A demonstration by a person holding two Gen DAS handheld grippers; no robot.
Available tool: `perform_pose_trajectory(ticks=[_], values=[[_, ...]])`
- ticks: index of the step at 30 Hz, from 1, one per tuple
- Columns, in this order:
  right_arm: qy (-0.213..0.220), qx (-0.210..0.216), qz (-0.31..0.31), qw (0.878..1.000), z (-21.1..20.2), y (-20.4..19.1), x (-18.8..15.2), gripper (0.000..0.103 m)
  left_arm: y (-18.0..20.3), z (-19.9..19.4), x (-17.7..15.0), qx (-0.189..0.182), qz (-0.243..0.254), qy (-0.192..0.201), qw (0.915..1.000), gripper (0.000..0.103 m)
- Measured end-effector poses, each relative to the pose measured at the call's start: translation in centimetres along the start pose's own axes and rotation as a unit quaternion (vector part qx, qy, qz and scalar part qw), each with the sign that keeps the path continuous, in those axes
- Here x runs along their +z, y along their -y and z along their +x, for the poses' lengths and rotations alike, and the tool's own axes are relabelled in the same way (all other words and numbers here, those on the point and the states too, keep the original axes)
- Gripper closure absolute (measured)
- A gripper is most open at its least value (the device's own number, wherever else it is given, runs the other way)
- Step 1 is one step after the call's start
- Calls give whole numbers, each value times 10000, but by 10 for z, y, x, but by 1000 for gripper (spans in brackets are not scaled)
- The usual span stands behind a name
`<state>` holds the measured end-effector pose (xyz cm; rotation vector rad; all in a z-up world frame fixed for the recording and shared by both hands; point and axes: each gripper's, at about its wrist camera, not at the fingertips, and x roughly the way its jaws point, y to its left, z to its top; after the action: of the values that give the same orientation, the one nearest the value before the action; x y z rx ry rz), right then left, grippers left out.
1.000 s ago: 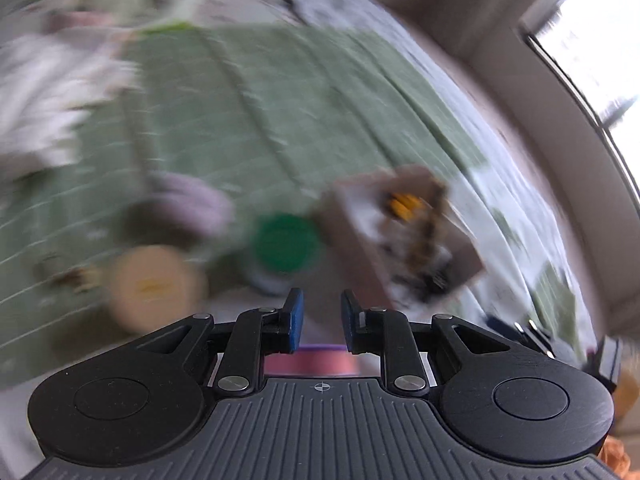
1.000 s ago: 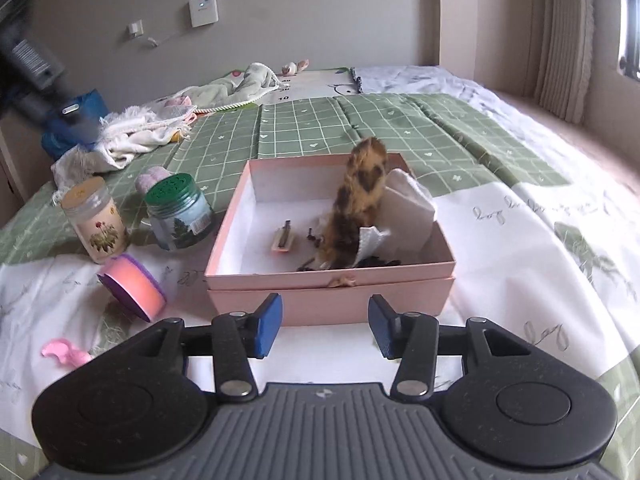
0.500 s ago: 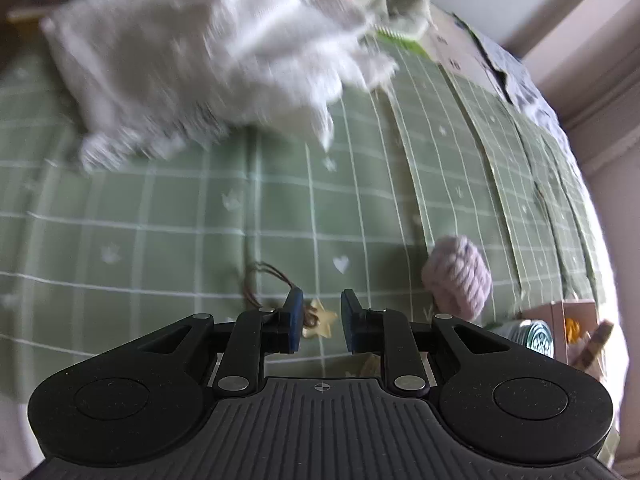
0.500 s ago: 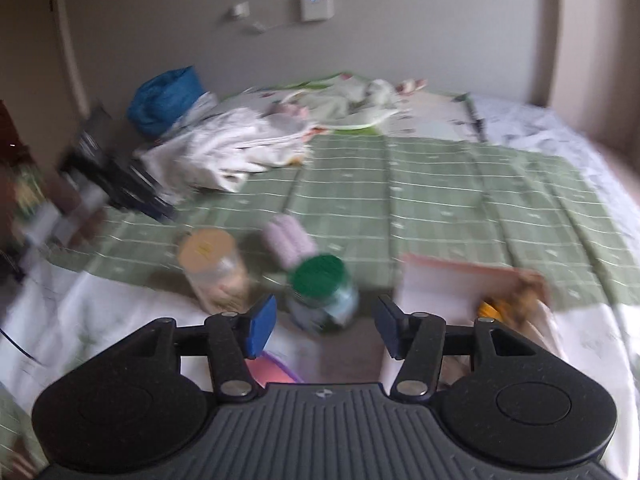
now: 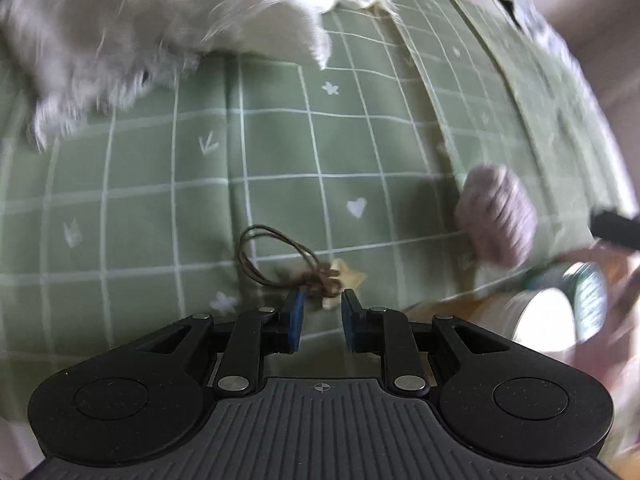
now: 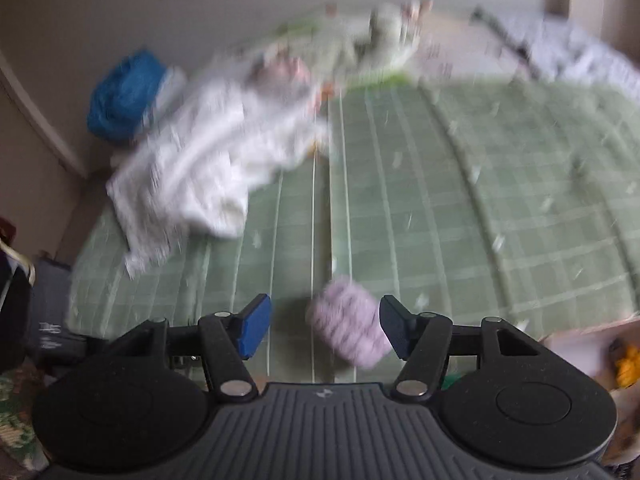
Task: Organize soft objects
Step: 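Move the right tool to the lilac scrunchie while the left tool reaches the star keyring, then grasp the lilac scrunchie with the right tool while the left tool grasps the star keyring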
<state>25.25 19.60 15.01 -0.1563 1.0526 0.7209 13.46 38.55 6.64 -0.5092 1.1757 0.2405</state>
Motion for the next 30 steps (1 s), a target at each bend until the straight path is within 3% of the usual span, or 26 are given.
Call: perform_pose_trajectory(ticks=[3, 7, 8, 12, 14, 19, 21, 27, 30], values=[[-304, -166, -134, 9993, 26, 1, 0, 43, 10, 3, 0, 580, 585, 304, 9961, 77], [-507, -272, -309, 9979, 40, 0, 3, 43, 4, 3, 6, 901, 992, 627, 9890, 77], [-598, -302, -345, 9972, 45, 0, 4, 43, -2, 2, 6, 827, 945, 692, 9897, 77], [-875, -472, -415, 9942, 66, 3, 8, 43, -43, -13, 8, -211, -18, 775, 9968, 78], [-940, -486, -430, 9935, 73, 5, 12, 43, -62, -22, 10, -600, -550, 744, 9939, 78], [-1104, -386, -206, 9929, 86, 13, 21, 43, -87, -17, 11, -1068, -1747, 431, 9779, 78], [-1169, -312, -62, 9926, 88, 16, 21, 43, -84, -11, 10, -1083, -1873, 361, 9756, 78], [-1067, -558, -478, 9916, 83, 7, 16, 43, -38, 6, 22, -647, -1004, 529, 9914, 78], [-1057, -513, -537, 9916, 81, 6, 15, 43, -12, 16, 22, -276, -347, 415, 9982, 78]])
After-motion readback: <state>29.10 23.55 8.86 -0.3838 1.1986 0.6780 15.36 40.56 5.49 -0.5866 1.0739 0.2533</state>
